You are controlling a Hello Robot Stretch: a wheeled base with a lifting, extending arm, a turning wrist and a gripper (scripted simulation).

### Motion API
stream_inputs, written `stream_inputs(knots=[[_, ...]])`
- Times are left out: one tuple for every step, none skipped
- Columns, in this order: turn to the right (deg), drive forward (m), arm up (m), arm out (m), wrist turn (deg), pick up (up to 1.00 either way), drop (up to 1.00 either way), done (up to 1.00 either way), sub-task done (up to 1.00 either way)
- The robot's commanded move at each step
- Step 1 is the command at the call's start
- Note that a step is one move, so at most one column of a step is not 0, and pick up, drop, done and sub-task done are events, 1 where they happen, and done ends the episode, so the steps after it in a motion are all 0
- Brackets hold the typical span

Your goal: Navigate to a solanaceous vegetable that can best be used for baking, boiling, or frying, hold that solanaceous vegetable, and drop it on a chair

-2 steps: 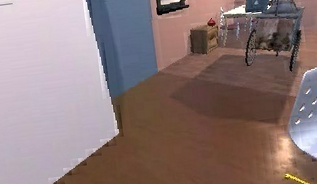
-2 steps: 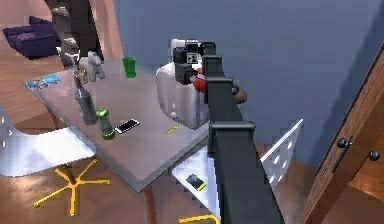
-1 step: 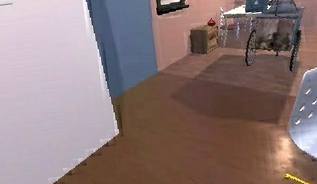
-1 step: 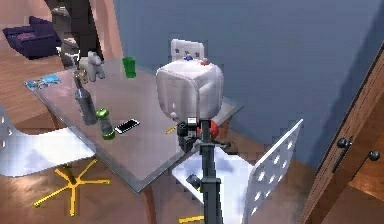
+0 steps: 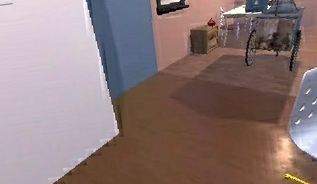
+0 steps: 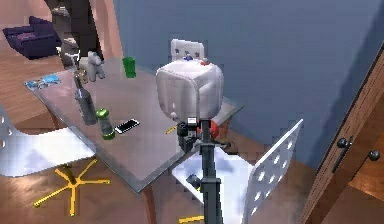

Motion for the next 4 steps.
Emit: stream_inputs(knots=[[0.0,0.0,0.0,0.0,0.0,0.0,1.0,0.0,0.0],[0.0,0.0,0.1,0.0,0.0,0.0,0.0,0.0,0.0],[0.0,0.0,0.0,-0.08,0.0,0.0,0.0,0.0,0.0],[0.0,0.0,0.0,0.0,0.0,0.0,0.0,1.0,0.0]])
